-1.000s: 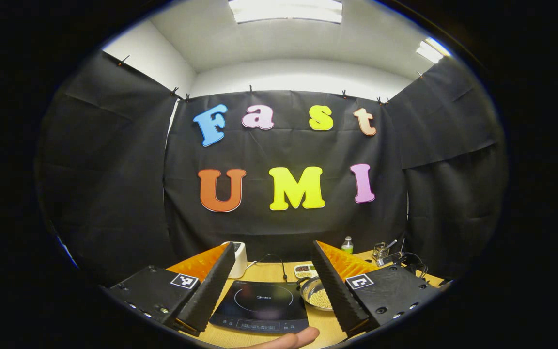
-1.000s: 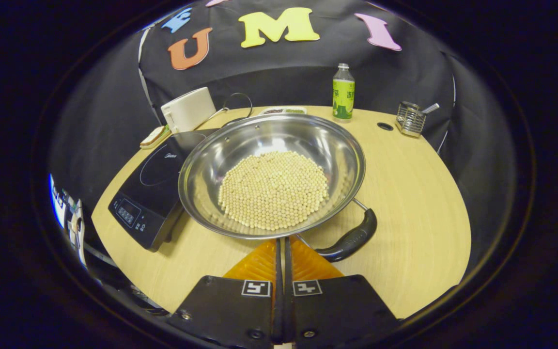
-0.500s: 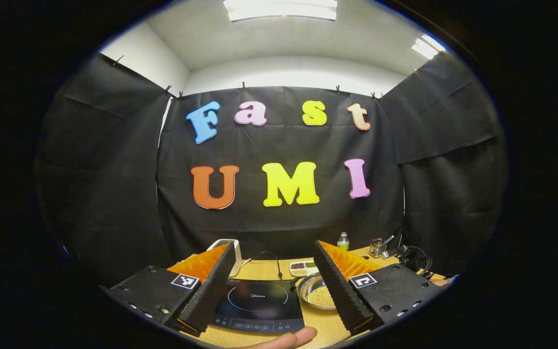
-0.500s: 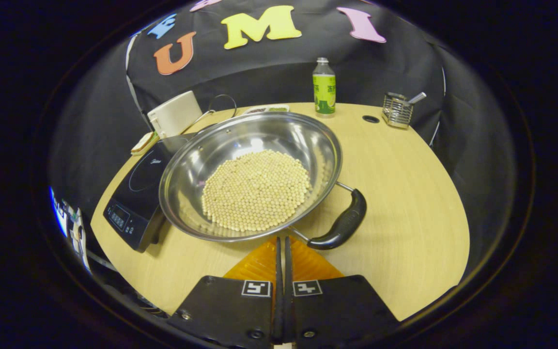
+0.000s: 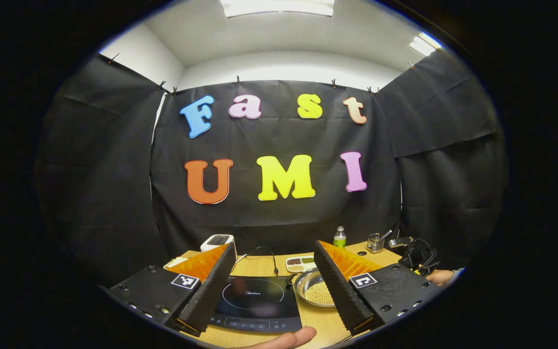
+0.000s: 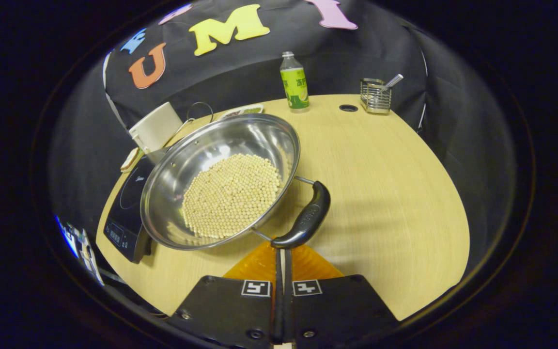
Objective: First push the handle of the pot to place it horizontally, then grasp the pot with both hands and set it on the induction cooktop.
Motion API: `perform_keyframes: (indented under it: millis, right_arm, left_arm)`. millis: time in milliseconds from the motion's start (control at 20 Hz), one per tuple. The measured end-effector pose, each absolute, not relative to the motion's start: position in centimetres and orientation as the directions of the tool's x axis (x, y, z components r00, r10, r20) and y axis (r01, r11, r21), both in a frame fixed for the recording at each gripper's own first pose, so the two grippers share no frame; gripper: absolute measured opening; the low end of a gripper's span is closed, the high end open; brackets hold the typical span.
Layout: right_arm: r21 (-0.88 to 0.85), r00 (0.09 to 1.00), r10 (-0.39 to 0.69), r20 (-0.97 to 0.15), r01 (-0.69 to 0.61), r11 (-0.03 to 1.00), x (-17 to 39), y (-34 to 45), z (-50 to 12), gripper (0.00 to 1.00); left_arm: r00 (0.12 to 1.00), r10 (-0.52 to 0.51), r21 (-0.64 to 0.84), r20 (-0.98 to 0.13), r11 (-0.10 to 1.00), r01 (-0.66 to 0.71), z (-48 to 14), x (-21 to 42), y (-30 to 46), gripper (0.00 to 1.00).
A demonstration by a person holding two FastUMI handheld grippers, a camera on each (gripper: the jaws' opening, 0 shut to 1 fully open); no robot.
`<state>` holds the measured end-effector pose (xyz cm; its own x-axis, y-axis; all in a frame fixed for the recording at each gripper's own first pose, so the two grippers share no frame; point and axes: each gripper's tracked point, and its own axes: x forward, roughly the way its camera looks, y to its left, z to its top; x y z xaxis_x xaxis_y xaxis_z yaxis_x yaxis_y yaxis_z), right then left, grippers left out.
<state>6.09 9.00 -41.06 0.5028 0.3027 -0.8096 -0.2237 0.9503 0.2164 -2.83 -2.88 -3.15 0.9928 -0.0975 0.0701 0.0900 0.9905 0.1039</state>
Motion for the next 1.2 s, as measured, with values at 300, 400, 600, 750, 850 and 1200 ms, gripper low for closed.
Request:
perform_keyframes:
  millis: [300,400,600,750,850,1200]
  right_arm:
    - [0.25,0.517,0.306,-0.799,-0.178,0.952,8.2,8.6,-40.4,0.04]
    - [0.252,0.52,0.3,-0.8,-0.163,0.954,9.1,8.3,-40.5,0.04]
    - [0.246,0.534,0.278,-0.799,-0.131,0.96,11.0,7.8,-40.6,0.04]
    - [0.243,0.54,0.272,-0.797,-0.125,0.962,11.9,8.1,-40.6,0.04]
    - [0.232,0.554,0.262,-0.79,-0.125,0.965,12.5,8.1,-40.3,0.04]
    - [0.187,0.567,0.225,-0.793,-0.126,0.974,14.2,7.8,-40.8,0.04]
  left_arm:
    - [0.994,-0.088,0.095,0.071,0.992,0.081,-3.9,-1.5,-2.7,0.97]
    - [0.994,-0.086,0.094,0.072,0.992,0.079,-4.3,-0.9,-2.6,0.97]
    - [0.996,-0.068,0.096,0.05,0.993,0.063,-5.4,0.1,-2.1,0.97]
    - [0.996,-0.066,0.096,0.051,0.993,0.061,-5.8,0.7,-1.8,0.96]
    - [0.997,-0.068,0.094,0.047,0.993,0.064,-6.2,1.2,-1.7,0.97]
    - [0.995,-0.102,0.096,-0.005,0.99,0.102,-7.6,3.5,-3.1,0.97]
